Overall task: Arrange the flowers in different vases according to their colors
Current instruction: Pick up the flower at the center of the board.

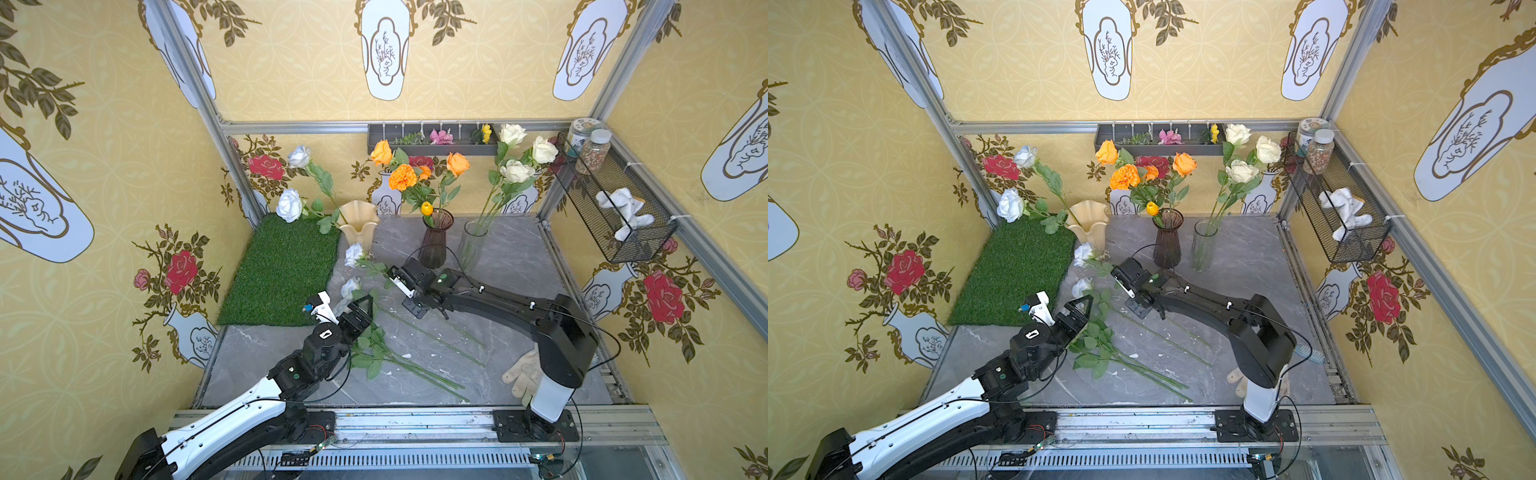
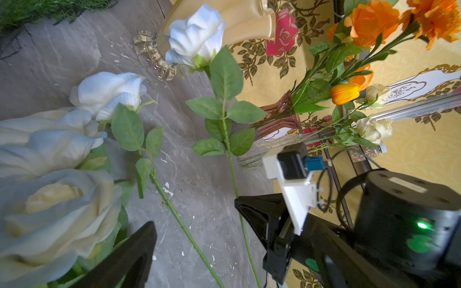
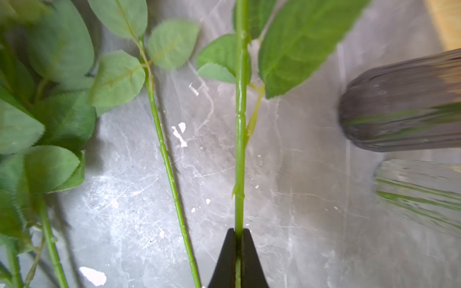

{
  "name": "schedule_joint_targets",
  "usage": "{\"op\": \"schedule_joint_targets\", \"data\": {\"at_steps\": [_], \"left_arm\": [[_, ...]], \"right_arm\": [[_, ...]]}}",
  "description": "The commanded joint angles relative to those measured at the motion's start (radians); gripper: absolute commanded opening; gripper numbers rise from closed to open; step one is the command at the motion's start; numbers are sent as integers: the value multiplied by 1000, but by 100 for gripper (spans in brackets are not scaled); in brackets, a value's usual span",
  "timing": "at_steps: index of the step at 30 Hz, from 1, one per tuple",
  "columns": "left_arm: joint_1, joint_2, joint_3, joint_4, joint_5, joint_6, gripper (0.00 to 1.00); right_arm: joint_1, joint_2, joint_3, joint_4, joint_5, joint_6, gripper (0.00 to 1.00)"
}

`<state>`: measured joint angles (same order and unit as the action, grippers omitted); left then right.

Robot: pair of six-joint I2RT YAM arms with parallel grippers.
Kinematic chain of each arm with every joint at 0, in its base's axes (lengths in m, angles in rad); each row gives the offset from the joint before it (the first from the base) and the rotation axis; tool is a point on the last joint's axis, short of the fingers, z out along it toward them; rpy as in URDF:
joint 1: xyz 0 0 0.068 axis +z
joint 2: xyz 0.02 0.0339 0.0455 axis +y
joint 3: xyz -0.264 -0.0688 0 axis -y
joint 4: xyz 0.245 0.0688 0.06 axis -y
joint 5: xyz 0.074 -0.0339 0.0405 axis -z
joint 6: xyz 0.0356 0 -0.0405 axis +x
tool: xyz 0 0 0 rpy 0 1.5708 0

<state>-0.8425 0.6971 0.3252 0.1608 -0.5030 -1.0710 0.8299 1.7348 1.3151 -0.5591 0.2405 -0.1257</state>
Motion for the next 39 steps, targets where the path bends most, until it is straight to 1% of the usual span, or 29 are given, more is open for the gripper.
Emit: {"op": "schedule_joint_targets", "data": {"at_steps": [1,3,5,7,9,11,13,15,17,20,22,25,28,34,37,39], "left_arm": [[1,0,5,35,27,26,98],[0,12,9,63,69,48,98],[-1,35,12,111,122,69,97],[-1,87,31,159,188,81,94],[-10,146,62,175,232,86,90],[-40,196,91,189,235,98,87],[-69,222,105,207,221,103,85],[-91,232,105,237,207,102,81],[-111,237,98,265,194,98,73],[-130,244,112,284,187,103,63],[-138,263,135,282,193,113,62],[-151,301,162,280,197,126,55],[-157,314,171,278,180,126,50],[-166,290,181,218,131,125,40],[-167,286,189,214,130,127,36],[-168,300,198,215,142,128,35]], "right_arm": [[-13,-63,-52,209,-16,-36,0],[-31,-94,-50,234,-65,-26,0],[-41,-113,-29,214,-138,-13,0],[-46,-122,9,155,-229,20,0],[-62,-124,55,81,-315,88,0],[-89,-128,86,14,-424,164,0],[-111,-146,83,-21,-545,215,0],[-114,-175,59,-44,-599,230,0],[-113,-217,22,-53,-639,234,0],[-111,-272,-30,-59,-686,237,0],[-108,-297,-46,-71,-708,238,0],[-97,-325,-60,-80,-727,236,0],[-91,-344,-69,-85,-733,239,0],[-75,-376,-86,-97,-733,237,0],[-69,-390,-95,-97,-733,241,0],[-69,-397,-101,-92,-731,242,0]]}}
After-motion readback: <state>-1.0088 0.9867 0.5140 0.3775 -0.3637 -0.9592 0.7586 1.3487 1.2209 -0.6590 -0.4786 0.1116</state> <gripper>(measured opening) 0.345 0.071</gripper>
